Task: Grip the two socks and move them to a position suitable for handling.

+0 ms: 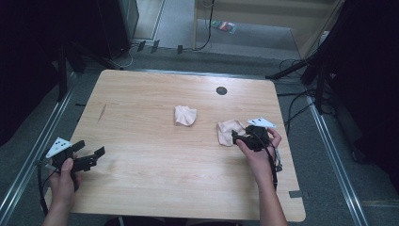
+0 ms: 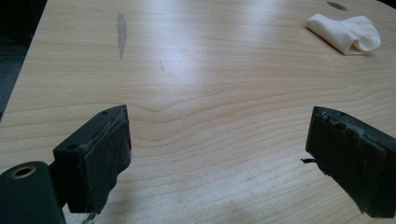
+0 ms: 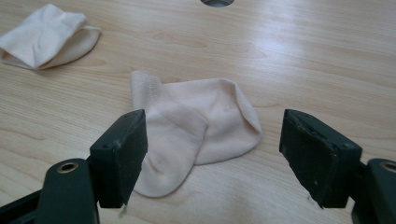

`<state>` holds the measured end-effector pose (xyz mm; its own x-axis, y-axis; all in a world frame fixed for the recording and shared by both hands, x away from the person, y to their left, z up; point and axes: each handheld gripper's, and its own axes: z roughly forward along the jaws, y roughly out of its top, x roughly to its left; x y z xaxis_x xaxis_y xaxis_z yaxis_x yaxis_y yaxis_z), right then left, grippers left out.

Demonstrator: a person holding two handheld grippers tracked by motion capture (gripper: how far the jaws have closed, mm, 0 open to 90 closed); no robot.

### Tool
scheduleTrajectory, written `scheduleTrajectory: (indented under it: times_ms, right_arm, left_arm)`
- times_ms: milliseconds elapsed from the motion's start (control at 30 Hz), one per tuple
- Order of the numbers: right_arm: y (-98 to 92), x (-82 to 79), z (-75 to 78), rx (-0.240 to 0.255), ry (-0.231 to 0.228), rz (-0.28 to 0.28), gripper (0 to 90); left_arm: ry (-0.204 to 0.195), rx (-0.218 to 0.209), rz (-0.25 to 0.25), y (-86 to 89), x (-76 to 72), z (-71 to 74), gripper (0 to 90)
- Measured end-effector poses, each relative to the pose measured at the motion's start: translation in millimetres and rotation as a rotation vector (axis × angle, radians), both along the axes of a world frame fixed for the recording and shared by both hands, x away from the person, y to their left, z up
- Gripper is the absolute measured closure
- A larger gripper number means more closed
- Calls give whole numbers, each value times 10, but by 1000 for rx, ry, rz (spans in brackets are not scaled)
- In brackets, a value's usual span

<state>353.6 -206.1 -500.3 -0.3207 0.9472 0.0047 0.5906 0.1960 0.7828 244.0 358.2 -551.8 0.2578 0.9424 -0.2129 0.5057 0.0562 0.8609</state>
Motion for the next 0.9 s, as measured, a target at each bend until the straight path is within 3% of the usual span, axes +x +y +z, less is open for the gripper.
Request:
scheduleTrajectory:
  times_ms: [167,267,367,467,600,800,833,867,900]
  right_arm:
    - [67,150,-121,-16,28,26,238]
    - [100,252,-210,0,46,38,223]
    - [132,328,-270,27,50,37,212]
    - [160,387,-328,21,49,37,209]
    - [181,454,-430,7,89,9,205]
    - [194,426,-475,-6,52,15,229]
    - [196,416,-481,-3,47,5,254]
    - [211,399,-483,-1,27,-3,375]
    - [211,399,-483,-1,27,-3,375]
  left_arm:
    - [6,-6,-2,15,1,0,73]
    - [4,-6,-1,14,0,-1,73]
    - [6,-9,0,15,0,-1,73]
    - [-1,-12,0,14,-2,-3,72]
    - [-2,-14,1,14,-2,-3,73]
    - [1,-6,-4,13,-2,-2,73]
    - [2,-4,-3,13,-2,-1,73]
    - [2,-5,-2,12,-3,-1,73]
    - [1,-6,-2,13,-2,-2,73]
